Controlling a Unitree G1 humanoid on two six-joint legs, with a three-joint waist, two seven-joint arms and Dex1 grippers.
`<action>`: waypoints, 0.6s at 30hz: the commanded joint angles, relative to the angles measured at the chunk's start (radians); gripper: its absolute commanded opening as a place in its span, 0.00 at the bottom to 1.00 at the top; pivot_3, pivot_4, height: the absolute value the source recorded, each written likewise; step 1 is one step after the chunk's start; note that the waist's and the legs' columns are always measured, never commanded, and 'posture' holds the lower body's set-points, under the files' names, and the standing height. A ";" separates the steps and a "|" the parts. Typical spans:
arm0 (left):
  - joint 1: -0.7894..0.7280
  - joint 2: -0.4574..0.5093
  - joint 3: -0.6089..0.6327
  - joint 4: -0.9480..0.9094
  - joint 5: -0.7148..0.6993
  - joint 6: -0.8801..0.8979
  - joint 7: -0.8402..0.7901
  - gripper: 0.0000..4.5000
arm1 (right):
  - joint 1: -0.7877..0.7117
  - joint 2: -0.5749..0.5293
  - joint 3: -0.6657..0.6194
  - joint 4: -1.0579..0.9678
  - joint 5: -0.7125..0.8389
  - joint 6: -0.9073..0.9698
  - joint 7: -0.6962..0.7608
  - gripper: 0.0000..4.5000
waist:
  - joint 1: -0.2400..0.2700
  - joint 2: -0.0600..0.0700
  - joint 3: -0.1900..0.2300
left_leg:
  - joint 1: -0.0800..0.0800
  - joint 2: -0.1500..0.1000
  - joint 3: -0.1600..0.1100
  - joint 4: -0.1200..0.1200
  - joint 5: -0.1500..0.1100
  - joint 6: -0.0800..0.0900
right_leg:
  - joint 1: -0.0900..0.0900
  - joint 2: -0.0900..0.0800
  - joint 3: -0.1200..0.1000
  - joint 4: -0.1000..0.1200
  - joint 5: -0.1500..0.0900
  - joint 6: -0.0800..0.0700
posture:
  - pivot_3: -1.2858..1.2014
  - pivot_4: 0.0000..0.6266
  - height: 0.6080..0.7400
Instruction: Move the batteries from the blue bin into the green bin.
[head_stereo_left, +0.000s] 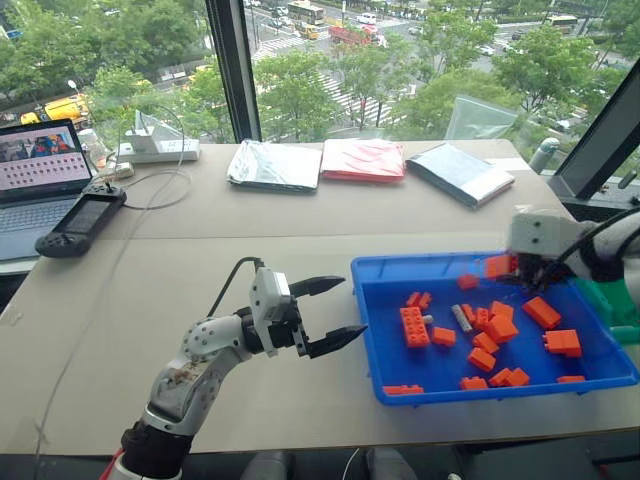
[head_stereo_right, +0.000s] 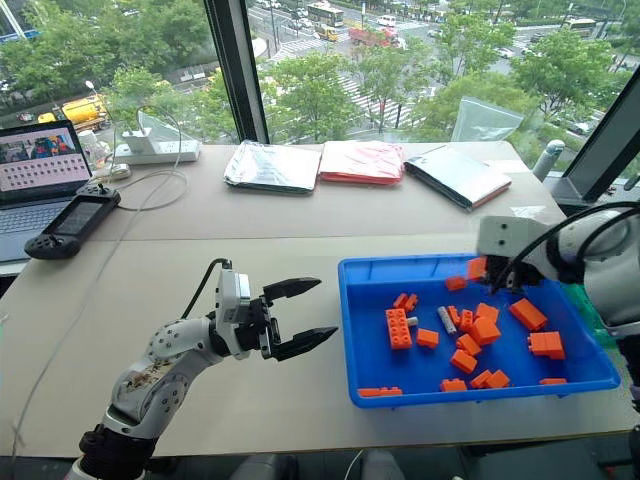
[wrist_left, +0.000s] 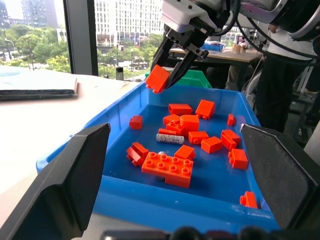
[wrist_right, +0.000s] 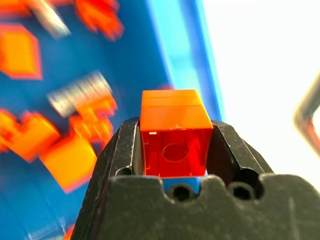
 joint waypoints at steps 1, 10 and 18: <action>-0.018 -0.005 0.005 -0.017 -0.008 0.004 0.003 1.00 | 0.014 -0.031 -0.070 -0.029 -0.025 0.042 -0.082 0.55 | -0.005 0.000 0.000 | 0.000 0.000 0.000 0.000 0.000 0.000 | 0.000 0.000 0.000 0.000 0.000 0.000 | 0.52 0.24 1.00; -0.035 -0.007 0.005 -0.017 -0.011 0.020 0.002 1.00 | -0.069 0.052 -0.050 -0.183 0.124 0.101 -0.034 0.96 | -0.011 0.000 0.000 | 0.001 0.000 0.000 0.000 0.000 0.000 | 0.000 0.002 0.001 0.000 0.000 0.000 | 0.52 0.24 1.00; -0.035 -0.021 0.004 -0.027 -0.008 0.029 0.019 1.00 | -0.084 0.172 0.101 -0.227 0.190 0.155 0.016 0.96 | 0.001 -0.001 0.000 | 0.000 0.000 -0.001 0.001 0.000 0.000 | 0.001 0.001 0.000 0.000 0.000 0.000 | 0.52 0.24 1.00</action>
